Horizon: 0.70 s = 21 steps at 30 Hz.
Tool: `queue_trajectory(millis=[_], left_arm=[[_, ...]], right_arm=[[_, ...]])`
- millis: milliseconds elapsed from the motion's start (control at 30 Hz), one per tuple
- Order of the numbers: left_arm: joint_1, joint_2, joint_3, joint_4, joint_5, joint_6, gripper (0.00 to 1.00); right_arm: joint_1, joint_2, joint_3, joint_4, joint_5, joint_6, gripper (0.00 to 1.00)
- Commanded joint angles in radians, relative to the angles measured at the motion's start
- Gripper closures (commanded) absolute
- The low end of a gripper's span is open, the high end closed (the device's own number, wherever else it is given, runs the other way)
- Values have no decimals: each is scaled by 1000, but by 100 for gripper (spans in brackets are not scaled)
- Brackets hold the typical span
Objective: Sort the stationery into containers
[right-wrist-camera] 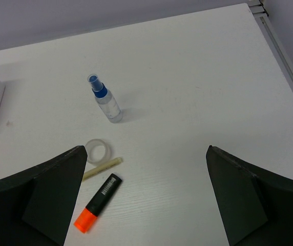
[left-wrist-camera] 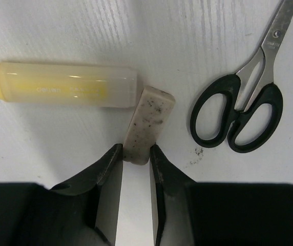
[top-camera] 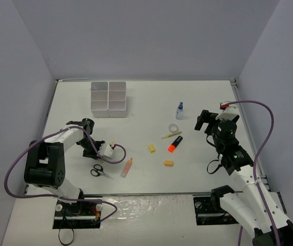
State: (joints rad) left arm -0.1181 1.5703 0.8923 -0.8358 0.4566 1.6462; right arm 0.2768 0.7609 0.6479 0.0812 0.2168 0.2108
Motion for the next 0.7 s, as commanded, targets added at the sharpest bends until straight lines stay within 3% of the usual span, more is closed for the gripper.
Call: queue_trajectory(millis=[0,233,300,467,667], left_arm=[[0,9,24,31,43,-130,100],[207,-7,311,-75,290,-387,100],[231,-25,382,-21,320,-522,100],[218,-47,418,433,163,-862,100],[165,89,548,554,25,-813,100]], right_arm=[[4,-5,31,45,26,-4,0],[4,-6,30,45,27,-5,0],[4,4,29,45,27,-3,0],[4,36,40,45,20,3,0],[4,14,27,46,32,1,0]])
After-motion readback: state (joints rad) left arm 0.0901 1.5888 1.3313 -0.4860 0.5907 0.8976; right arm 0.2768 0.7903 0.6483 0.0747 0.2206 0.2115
